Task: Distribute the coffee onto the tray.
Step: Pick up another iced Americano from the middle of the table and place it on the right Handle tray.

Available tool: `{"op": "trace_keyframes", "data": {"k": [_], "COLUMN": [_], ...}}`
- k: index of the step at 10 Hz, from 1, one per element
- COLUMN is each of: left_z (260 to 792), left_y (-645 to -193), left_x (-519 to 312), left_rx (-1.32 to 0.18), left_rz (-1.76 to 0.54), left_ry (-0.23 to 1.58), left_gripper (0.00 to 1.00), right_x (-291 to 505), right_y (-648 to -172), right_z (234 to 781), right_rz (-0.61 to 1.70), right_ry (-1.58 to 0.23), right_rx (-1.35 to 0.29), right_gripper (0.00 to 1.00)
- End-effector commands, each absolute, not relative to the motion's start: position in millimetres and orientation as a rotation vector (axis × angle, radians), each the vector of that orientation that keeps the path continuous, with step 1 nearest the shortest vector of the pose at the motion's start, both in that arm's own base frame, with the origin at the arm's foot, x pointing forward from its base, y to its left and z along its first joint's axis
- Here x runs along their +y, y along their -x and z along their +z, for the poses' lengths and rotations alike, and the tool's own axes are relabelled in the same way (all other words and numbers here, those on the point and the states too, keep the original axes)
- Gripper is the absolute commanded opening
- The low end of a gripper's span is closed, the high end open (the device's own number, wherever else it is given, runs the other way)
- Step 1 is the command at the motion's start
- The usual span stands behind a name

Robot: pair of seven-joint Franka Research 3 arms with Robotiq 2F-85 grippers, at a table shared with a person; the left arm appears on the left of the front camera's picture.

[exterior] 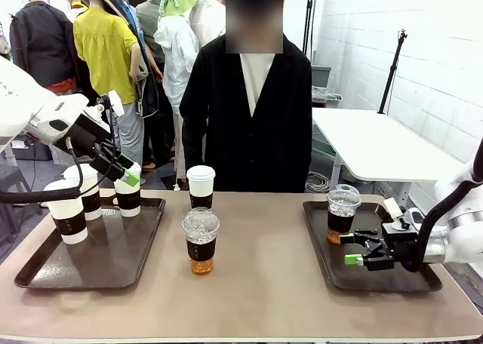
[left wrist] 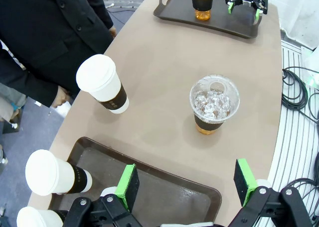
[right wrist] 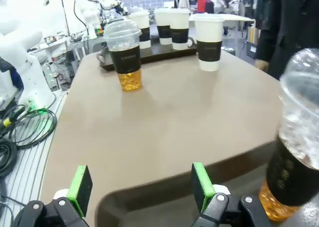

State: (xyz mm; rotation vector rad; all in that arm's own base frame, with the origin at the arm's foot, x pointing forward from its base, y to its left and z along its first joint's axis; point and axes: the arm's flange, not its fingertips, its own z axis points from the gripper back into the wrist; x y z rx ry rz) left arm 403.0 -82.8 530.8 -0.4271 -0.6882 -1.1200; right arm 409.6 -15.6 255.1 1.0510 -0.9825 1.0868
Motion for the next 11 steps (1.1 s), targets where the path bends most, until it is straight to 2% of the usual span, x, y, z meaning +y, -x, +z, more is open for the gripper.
{"op": "trace_keyframes", "data": {"k": [1, 3, 11], "left_z": [529.4, 529.4, 529.4], "left_y": [-405.2, -405.2, -405.2], "left_x": [-80.5, -80.5, -80.5], "left_rx": [-0.705, -0.705, -0.705], "left_rz": [-1.136, -1.136, -1.136], "left_ry": [0.446, 0.446, 0.446], "left_gripper": [1.00, 1.00, 1.00], "right_x": [11.0, 43.8, 138.5], "right_y": [-397.4, -393.9, -433.7], "right_z": [254.5, 252.0, 246.2], "right_rz": [1.116, 1.131, 1.138], "right_ry": [-1.019, -1.015, -1.091], "right_rx": [-1.008, -1.011, -0.987], "right_gripper": [1.00, 1.00, 1.00]}}
